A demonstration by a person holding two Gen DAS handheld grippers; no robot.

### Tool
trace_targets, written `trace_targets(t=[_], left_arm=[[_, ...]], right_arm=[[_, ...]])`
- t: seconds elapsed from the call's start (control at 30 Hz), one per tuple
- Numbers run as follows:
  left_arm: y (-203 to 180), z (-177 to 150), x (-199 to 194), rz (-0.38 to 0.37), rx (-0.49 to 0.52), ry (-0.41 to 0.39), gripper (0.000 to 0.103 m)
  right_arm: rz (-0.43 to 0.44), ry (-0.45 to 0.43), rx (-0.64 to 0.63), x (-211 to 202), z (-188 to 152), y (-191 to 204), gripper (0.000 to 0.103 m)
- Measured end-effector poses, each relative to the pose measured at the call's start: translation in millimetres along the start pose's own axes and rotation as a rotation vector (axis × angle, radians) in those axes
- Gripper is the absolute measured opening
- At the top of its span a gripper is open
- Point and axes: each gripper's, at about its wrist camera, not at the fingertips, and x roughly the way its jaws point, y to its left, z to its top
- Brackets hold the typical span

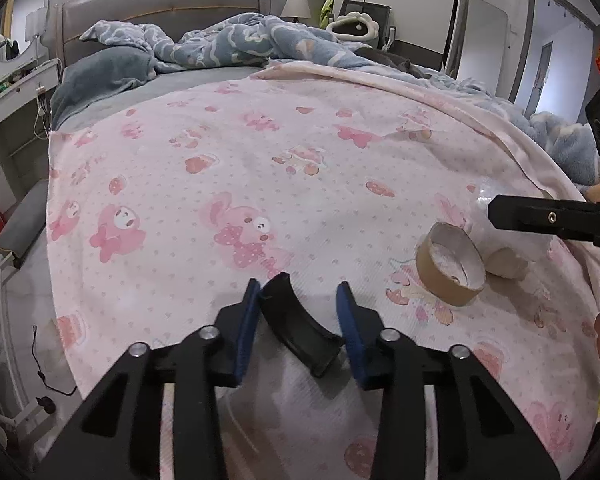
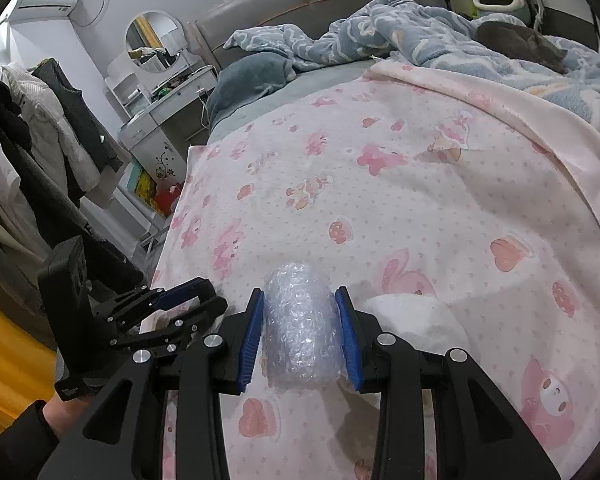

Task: Collect trash
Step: 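Grasp the bubble wrap with the right tool while the left tool grasps the black clip, then carry the black clip and bubble wrap over the green trash bin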

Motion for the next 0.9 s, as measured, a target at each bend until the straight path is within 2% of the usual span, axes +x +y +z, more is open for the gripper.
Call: trace_targets(t=[0.17,0.47,0.5,0.67,0.8,0.9], left_arm=[[-4.0,-1.3,-7.7,0.0,-0.003,0.004,0.038],[-9.6,-12.3,-30.2,-0.022,-0.091,0.017,0.038],[-8.8,-15.1,-35.0,-0.019,-0.097,0.022,0.033],[-5.7,-25.6,-57.1,-0.026,-0.113,0.03,0.032],[-4.1,-31.7,-73.8,-0.045,-0.122,0.026,0.024],[-4.8,-34.5,-78.3,-0.036,-0.113,0.037,0.022]], right_arm=[[0.0,0.005,-0.007,-2.4,-2.6,5.3,0.037],[0.02,-0.001,-0.021,-13.4,-16.7,25.7,0.037],[0.02,0.0,-0.024,-14.0,-17.7,27.6,0.037],[0.03,-0.01,-0.035,-21.5,-25.1,44.5,0.037],[0.037,-0.013,-0.044,-24.0,-30.6,55.3,0.037],[0.036,-0.015,-0.049,-24.4,-33.7,62.2,0.037]])
